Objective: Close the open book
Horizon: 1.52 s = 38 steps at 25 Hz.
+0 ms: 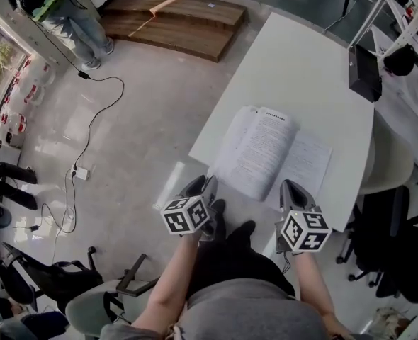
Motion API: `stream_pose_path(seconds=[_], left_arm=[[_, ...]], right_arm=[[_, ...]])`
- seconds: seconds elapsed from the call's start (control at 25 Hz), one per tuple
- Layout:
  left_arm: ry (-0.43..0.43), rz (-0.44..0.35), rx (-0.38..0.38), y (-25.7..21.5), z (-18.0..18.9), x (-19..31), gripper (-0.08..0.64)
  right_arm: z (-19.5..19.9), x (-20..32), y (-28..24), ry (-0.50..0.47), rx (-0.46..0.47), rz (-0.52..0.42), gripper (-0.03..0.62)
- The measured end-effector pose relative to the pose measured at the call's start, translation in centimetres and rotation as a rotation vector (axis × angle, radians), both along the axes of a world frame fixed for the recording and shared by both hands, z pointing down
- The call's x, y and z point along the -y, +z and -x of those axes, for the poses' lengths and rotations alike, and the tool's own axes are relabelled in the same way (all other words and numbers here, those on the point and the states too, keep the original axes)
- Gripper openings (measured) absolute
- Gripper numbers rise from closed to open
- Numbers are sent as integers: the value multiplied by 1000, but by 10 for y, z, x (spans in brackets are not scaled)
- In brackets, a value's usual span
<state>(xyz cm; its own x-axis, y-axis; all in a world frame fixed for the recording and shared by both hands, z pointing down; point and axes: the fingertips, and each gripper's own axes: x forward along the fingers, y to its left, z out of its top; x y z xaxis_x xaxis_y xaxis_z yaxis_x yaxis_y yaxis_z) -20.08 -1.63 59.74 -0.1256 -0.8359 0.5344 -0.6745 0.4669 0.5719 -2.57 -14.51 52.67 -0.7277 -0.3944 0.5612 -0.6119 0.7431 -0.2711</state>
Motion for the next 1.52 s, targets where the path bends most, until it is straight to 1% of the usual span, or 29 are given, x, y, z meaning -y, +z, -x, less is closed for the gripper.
stream_pose_path(seconds=[0.4, 0.6, 0.76, 0.88, 0.96, 1.16, 1.32, 1.52], left_arm=[[16, -15, -124, 12, -2, 9, 140], [2, -29, -190, 18, -2, 10, 140], [16, -32, -206, 18, -1, 10, 129], [39, -24, -182, 14, -2, 12, 97], [56, -5, -150, 12, -4, 14, 66], [88, 21, -79, 2, -4, 18, 29], [85, -1, -50, -11, -2, 20, 21], [96, -46, 15, -33, -3, 24, 18]], right_arm=[[7, -3, -1, 11, -27, -6, 5], [9, -5, 4, 7, -42, 1, 5], [12, -5, 4, 11, -44, 2, 5], [12, -4, 3, 17, -42, 0, 5], [11, -3, 4, 21, -41, 0, 5], [6, -1, 2, 31, -33, 0, 5], [-2, 2, 4, 52, -34, 6, 5], [-13, 5, 1, 84, -23, 7, 5]])
